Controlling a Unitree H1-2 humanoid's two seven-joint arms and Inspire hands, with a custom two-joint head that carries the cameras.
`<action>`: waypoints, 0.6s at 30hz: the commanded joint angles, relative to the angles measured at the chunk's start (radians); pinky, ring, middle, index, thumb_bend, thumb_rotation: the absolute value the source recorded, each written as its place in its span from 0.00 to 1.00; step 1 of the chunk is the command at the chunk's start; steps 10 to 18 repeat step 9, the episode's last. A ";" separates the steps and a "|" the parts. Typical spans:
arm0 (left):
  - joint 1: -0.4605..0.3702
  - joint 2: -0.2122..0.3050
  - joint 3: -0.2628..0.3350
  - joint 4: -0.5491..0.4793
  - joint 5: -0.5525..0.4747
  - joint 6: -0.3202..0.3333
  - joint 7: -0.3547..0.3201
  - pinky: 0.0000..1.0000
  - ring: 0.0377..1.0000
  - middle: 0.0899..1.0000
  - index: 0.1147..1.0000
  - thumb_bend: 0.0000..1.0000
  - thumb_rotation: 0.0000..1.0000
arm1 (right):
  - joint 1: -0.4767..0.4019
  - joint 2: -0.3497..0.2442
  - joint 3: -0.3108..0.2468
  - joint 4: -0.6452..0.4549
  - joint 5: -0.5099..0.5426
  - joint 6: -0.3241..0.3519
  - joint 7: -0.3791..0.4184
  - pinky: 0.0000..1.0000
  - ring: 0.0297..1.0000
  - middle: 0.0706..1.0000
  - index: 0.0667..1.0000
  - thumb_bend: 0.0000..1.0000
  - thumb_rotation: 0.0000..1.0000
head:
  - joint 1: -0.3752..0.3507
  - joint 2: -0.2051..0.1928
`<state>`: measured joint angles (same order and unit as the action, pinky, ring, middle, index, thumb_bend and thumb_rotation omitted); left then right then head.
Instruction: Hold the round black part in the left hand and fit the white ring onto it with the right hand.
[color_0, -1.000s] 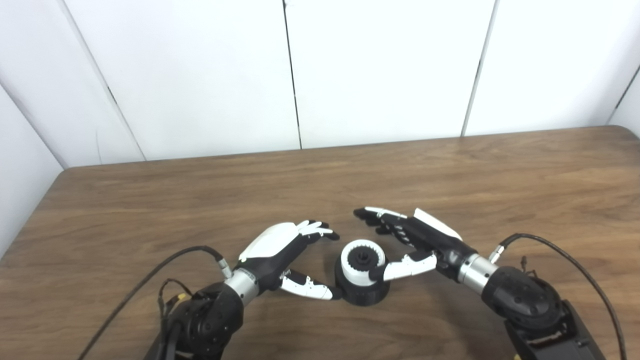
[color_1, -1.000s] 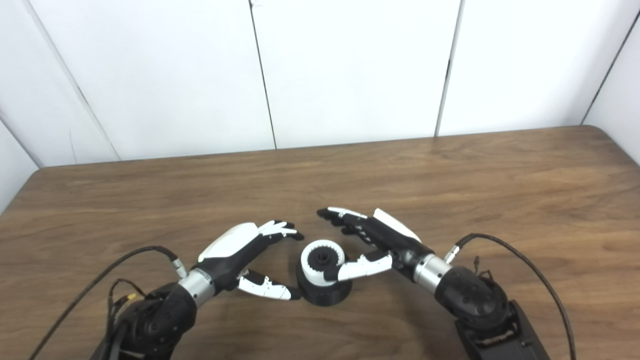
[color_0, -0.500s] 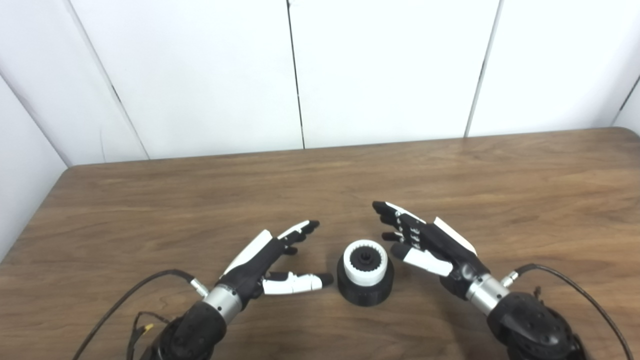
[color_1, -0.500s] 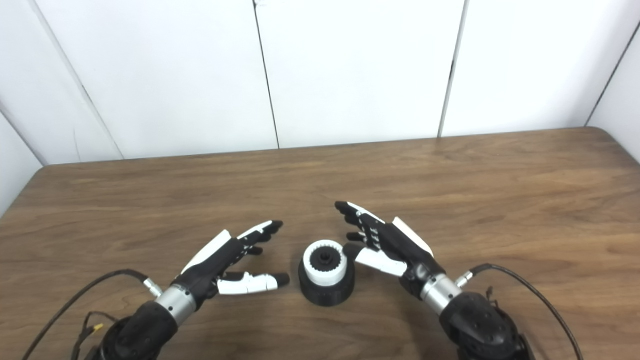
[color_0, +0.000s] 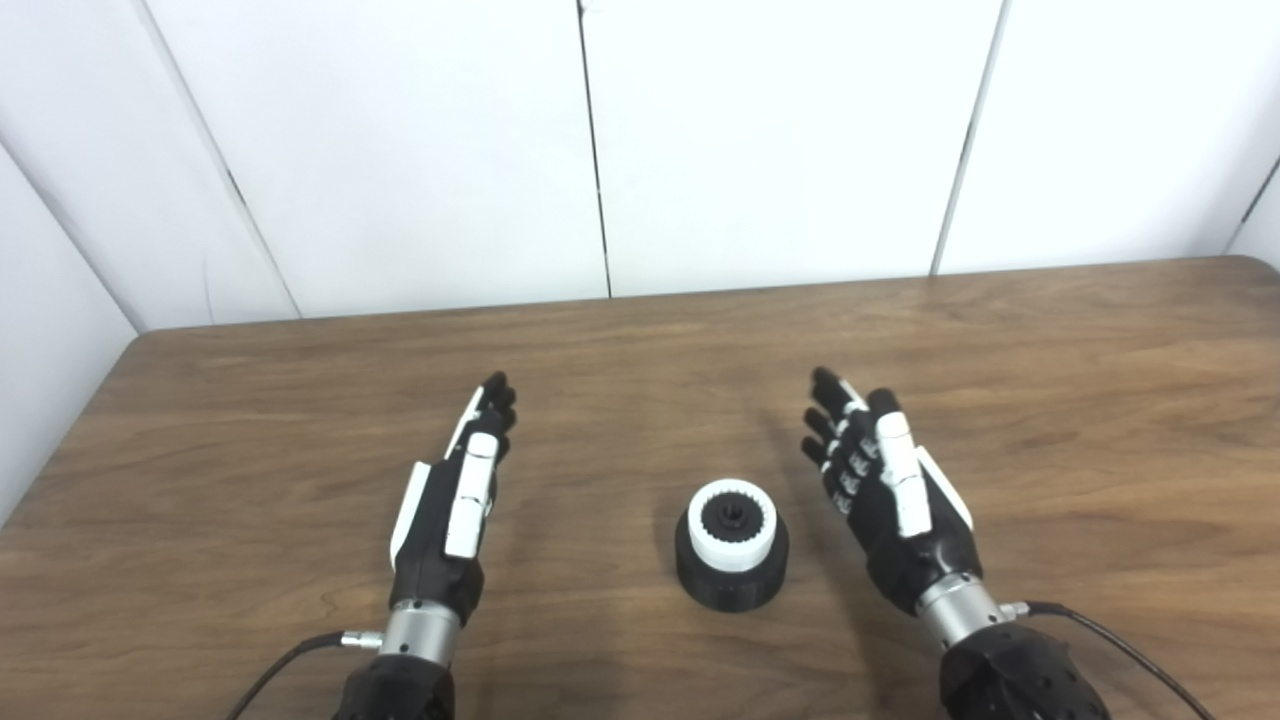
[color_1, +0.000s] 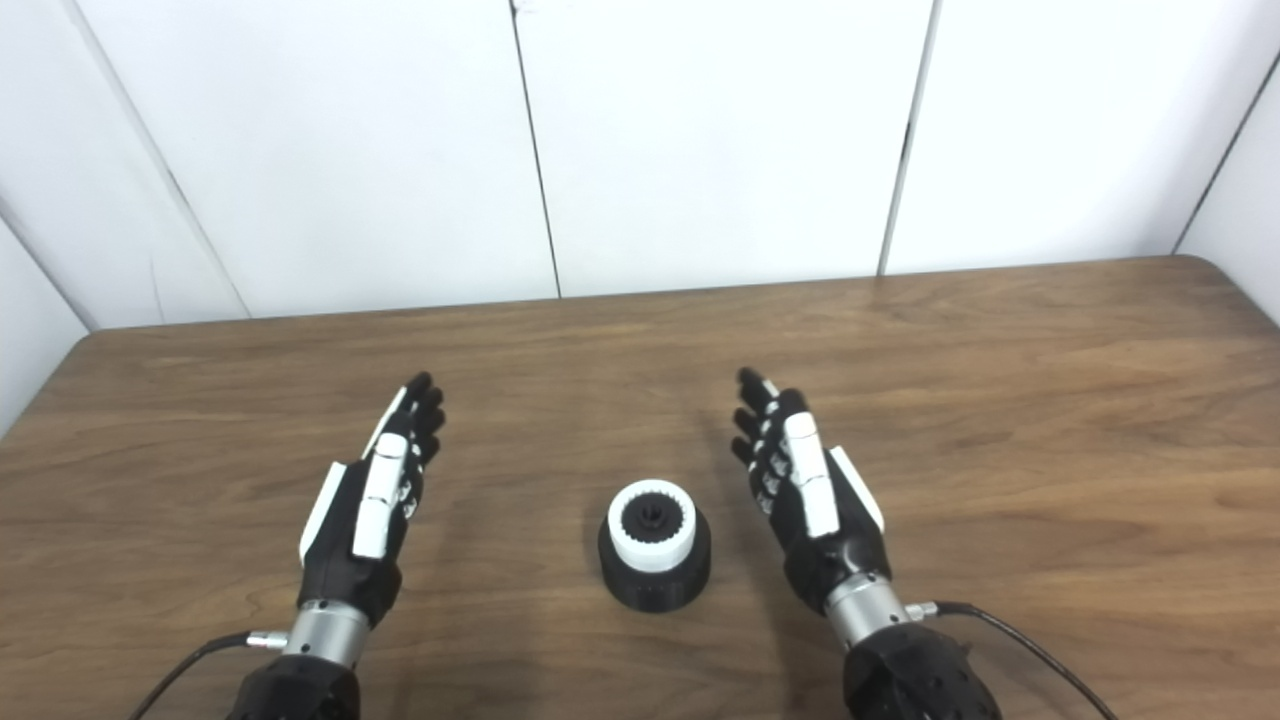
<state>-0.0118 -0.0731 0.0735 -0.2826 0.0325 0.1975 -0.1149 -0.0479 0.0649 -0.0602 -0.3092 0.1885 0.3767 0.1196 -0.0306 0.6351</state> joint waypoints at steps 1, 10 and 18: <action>-0.016 0.004 0.007 -0.011 -0.030 -0.050 0.022 1.00 1.00 1.00 1.00 0.55 1.00 | -0.016 0.030 -0.017 -0.033 0.037 -0.046 -0.023 1.00 1.00 1.00 0.96 0.49 1.00 | -0.004 0.001; -0.019 -0.004 0.033 -0.008 -0.064 -0.048 0.079 1.00 1.00 1.00 1.00 0.50 1.00 | -0.003 0.036 -0.039 -0.017 0.059 -0.116 -0.053 1.00 1.00 1.00 0.97 0.39 1.00 | -0.002 0.002; -0.019 -0.004 0.033 -0.008 -0.064 -0.048 0.079 1.00 1.00 1.00 1.00 0.50 1.00 | -0.003 0.036 -0.039 -0.017 0.059 -0.116 -0.053 1.00 1.00 1.00 0.97 0.39 1.00 | -0.002 0.002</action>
